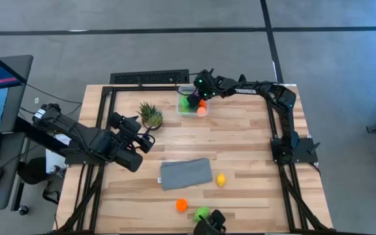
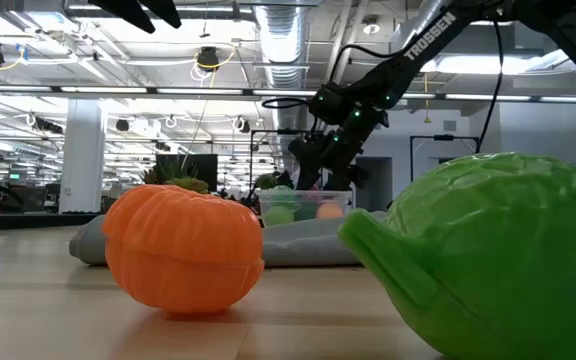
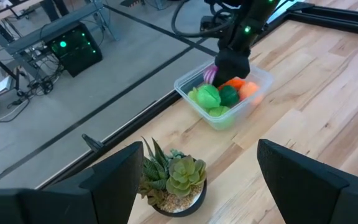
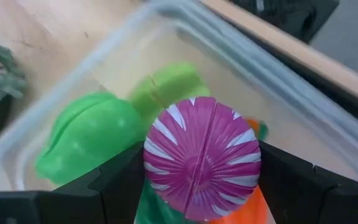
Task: Pick and placing Produce into tupperware
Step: Put the onion into the bin
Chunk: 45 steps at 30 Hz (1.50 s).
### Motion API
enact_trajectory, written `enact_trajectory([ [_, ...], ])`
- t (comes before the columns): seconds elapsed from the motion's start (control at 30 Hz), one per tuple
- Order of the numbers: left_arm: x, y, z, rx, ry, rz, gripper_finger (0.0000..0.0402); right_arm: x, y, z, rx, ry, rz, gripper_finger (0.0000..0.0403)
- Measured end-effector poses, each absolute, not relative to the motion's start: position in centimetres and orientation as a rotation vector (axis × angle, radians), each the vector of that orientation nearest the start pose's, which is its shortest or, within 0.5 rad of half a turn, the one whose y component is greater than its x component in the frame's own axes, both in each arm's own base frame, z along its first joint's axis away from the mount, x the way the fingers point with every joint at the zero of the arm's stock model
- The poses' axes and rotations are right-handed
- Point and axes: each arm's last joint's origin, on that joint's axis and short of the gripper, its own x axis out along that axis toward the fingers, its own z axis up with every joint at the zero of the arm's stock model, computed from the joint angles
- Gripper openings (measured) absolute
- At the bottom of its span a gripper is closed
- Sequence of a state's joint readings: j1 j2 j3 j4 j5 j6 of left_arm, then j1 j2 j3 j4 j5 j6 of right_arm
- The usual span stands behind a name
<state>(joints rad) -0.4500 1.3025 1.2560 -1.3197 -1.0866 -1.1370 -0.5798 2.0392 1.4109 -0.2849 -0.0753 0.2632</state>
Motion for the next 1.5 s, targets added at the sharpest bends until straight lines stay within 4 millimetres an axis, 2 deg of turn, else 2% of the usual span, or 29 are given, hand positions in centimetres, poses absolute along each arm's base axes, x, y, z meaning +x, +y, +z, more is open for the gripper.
enact_trajectory([
  [0.2,20.3,-7.0,32.7,-0.049,0.536,0.945,0.0306,36.7,-23.5,17.0,0.505,0.769,-0.586,0.0306],
  [1.1,19.9,-6.8,32.6,-0.029,0.546,0.967,0.0306,36.9,-22.7,16.9,0.468,0.809,-0.47,0.0307],
  [1.3,19.9,-6.7,32.6,-0.026,0.549,0.968,0.0306,36.7,-22.5,17.7,0.48,0.798,-0.453,0.0307],
  [1.5,19.9,-6.7,32.6,-0.025,0.549,0.968,0.0306,36.1,-22.7,17.8,0.503,0.833,-0.46,0.0338],
])
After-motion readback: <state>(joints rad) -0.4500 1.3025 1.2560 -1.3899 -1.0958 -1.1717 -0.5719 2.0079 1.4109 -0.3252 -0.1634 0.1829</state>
